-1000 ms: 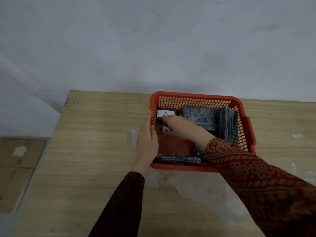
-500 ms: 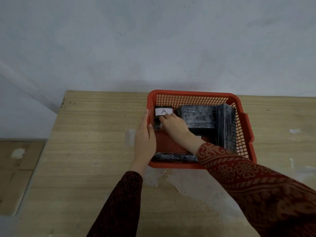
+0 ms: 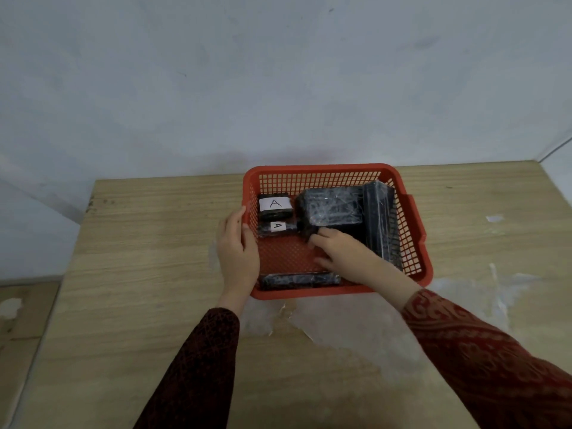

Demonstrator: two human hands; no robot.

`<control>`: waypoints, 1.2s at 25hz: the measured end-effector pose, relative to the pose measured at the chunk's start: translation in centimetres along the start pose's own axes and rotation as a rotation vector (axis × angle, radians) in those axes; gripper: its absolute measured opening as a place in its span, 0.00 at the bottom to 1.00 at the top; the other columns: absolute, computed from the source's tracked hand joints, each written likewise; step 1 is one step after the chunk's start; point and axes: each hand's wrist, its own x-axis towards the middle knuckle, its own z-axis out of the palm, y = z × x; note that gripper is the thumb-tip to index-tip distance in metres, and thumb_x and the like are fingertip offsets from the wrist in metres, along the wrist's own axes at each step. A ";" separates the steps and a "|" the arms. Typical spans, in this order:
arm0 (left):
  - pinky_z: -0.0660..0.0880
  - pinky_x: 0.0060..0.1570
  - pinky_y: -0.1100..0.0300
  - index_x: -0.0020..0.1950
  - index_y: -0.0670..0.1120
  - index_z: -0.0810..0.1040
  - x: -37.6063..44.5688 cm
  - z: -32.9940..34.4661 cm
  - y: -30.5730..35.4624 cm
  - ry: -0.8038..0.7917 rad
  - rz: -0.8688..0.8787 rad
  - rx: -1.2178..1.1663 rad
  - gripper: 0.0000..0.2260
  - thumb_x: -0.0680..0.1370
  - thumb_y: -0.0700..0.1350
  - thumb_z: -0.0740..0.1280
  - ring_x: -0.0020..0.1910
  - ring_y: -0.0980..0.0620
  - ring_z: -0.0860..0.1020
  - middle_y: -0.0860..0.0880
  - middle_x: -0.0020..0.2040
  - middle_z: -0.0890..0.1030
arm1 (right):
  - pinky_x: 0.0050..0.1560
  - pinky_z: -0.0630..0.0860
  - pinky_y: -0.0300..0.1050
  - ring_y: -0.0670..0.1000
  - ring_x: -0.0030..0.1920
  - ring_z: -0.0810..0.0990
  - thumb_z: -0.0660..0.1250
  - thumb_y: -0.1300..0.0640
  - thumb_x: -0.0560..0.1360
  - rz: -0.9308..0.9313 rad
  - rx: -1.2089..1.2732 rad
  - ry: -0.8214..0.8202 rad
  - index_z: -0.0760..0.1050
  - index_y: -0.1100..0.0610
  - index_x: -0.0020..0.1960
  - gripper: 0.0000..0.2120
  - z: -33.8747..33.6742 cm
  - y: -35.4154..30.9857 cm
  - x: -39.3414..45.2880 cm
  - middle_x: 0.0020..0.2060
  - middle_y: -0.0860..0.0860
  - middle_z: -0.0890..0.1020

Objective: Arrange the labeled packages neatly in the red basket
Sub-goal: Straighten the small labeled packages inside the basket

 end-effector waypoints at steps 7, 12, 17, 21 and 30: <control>0.68 0.65 0.47 0.56 0.43 0.80 -4.8 -1.3 -0.7 -0.180 0.493 0.386 0.12 0.79 0.43 0.59 0.57 0.49 0.77 0.46 0.55 0.80 | 0.55 0.76 0.55 0.59 0.57 0.73 0.66 0.66 0.73 0.069 -0.200 -0.266 0.65 0.53 0.68 0.26 0.5 2.7 -2.6 0.62 0.56 0.68; 0.64 0.68 0.46 0.43 0.43 0.81 -7.0 -1.6 -2.8 -0.196 0.640 0.542 0.13 0.79 0.44 0.58 0.42 0.49 0.79 0.48 0.40 0.82 | 0.53 0.78 0.55 0.61 0.59 0.73 0.64 0.67 0.74 0.118 -0.227 -0.248 0.59 0.55 0.71 0.28 0.8 2.1 -1.4 0.63 0.59 0.70; 0.64 0.68 0.49 0.40 0.43 0.79 -7.1 -0.9 -3.0 -0.123 0.619 0.551 0.15 0.80 0.45 0.56 0.39 0.48 0.76 0.48 0.37 0.80 | 0.37 0.75 0.53 0.58 0.42 0.78 0.63 0.57 0.75 0.173 0.047 -0.151 0.63 0.60 0.61 0.17 -0.1 1.6 -1.5 0.40 0.56 0.77; 0.65 0.68 0.48 0.39 0.43 0.79 -7.1 -0.8 -3.3 -0.110 0.616 0.539 0.15 0.80 0.45 0.57 0.39 0.48 0.76 0.48 0.36 0.79 | 0.43 0.74 0.49 0.54 0.45 0.77 0.63 0.55 0.77 0.133 0.288 0.010 0.69 0.60 0.64 0.17 -0.3 -0.4 -0.1 0.47 0.55 0.77; 0.67 0.67 0.46 0.38 0.42 0.79 -7.3 -0.8 -3.3 -0.105 0.589 0.564 0.15 0.80 0.44 0.57 0.39 0.49 0.77 0.48 0.35 0.79 | 0.57 0.75 0.54 0.58 0.58 0.75 0.67 0.57 0.76 0.001 0.137 -0.059 0.68 0.59 0.66 0.20 1.5 -4.1 6.7 0.59 0.57 0.74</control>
